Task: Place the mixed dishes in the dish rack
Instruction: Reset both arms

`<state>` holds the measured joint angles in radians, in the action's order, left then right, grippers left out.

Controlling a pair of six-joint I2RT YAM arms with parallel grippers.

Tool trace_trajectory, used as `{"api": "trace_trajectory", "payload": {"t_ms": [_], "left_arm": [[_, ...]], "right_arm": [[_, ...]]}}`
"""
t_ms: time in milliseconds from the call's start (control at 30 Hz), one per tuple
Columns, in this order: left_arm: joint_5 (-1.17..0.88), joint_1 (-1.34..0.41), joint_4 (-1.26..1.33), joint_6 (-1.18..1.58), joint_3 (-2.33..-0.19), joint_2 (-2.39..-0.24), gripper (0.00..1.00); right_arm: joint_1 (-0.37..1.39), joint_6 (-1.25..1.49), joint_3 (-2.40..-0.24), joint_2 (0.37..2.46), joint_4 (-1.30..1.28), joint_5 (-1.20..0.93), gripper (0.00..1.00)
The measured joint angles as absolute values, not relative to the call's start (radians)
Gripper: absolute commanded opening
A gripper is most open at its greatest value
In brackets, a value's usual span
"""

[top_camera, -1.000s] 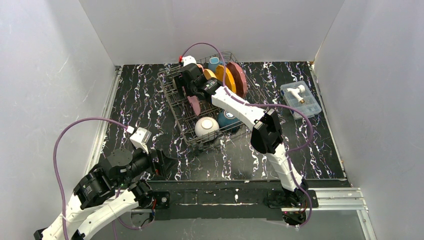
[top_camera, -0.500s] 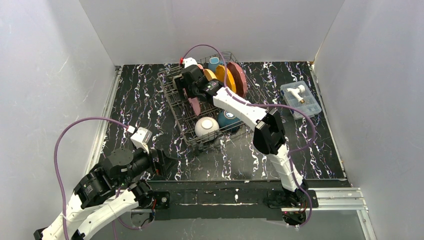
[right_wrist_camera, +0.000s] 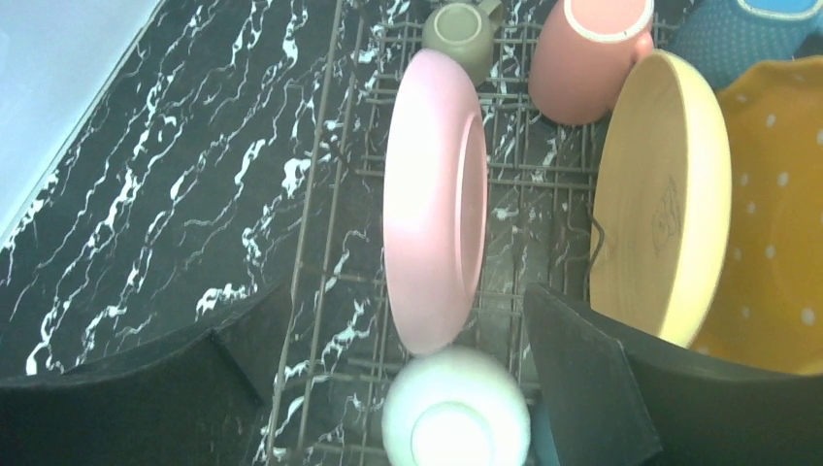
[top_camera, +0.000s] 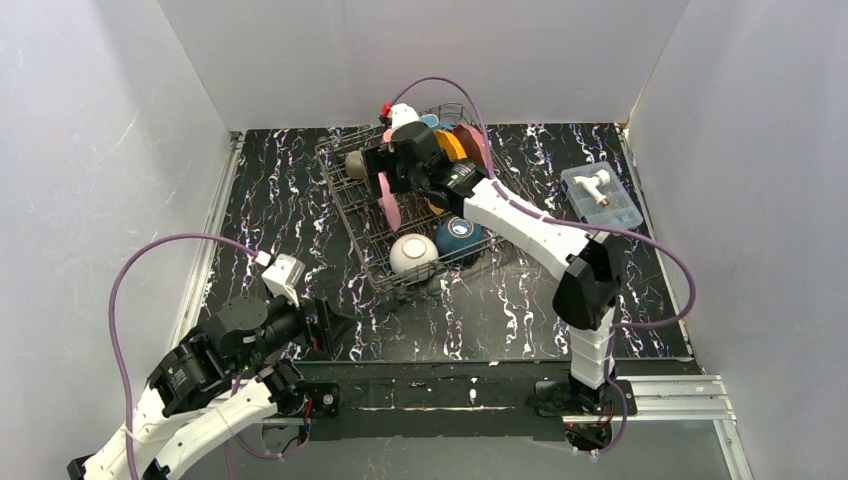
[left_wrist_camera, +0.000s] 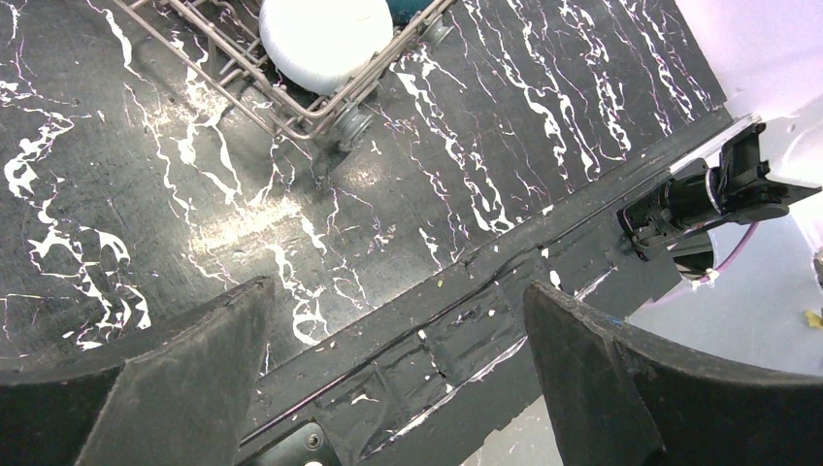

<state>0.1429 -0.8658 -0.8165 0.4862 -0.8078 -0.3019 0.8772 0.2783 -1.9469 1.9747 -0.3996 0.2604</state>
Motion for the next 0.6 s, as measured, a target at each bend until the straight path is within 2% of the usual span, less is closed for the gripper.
{"api": "trace_trajectory", "payload": {"t_ms": [600], "left_arm": [[0.142, -0.866, -0.817, 0.487, -0.808, -0.330, 0.98]], "right_arm": [[0.884, 0.289, -1.369, 1.456, -0.299, 0.228, 1.00]]}}
